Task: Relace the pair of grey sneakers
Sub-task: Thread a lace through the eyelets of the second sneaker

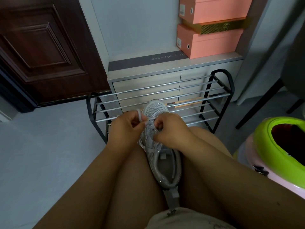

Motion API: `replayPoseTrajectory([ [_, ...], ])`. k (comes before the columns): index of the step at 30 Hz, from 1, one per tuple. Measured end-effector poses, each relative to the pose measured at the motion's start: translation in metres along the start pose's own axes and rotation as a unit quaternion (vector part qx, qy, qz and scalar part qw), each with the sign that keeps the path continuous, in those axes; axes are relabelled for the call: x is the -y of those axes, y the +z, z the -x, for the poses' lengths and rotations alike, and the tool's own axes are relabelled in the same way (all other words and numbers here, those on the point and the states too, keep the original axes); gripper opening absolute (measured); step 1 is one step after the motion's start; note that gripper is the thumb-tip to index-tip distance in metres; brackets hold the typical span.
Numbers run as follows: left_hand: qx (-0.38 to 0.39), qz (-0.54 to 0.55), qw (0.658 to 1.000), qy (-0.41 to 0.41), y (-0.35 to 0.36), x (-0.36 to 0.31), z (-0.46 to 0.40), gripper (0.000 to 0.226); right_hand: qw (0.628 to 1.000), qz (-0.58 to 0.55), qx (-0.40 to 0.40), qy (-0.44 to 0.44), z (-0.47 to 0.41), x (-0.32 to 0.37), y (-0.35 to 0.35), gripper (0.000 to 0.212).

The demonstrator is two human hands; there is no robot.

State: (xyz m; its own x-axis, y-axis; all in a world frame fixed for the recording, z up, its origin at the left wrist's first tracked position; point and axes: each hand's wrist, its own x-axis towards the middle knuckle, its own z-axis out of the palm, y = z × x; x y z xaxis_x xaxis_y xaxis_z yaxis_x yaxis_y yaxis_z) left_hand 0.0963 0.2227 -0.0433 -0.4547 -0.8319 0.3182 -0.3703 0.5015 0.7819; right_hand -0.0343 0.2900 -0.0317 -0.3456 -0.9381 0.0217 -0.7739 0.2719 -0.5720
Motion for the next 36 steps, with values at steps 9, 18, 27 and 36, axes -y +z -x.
replayPoseTrajectory([
  [9,0.001,-0.145,0.974,0.174,-0.003,0.000,-0.003,0.004,0.999,-0.008,0.038,0.028,0.002,0.004,-0.003,0.019],
  [18,0.017,-0.123,0.990,0.062,0.000,0.007,-0.009,0.012,0.987,-0.148,0.039,0.057,0.002,0.003,0.000,0.023],
  [27,0.080,-0.031,0.986,-0.141,0.004,-0.007,-0.019,0.033,0.955,-0.282,0.079,0.055,0.007,-0.004,-0.008,0.025],
  [36,0.170,-0.107,0.966,-0.159,-0.006,-0.017,-0.031,0.010,0.978,-0.187,0.097,-0.001,0.005,-0.010,-0.010,0.025],
])
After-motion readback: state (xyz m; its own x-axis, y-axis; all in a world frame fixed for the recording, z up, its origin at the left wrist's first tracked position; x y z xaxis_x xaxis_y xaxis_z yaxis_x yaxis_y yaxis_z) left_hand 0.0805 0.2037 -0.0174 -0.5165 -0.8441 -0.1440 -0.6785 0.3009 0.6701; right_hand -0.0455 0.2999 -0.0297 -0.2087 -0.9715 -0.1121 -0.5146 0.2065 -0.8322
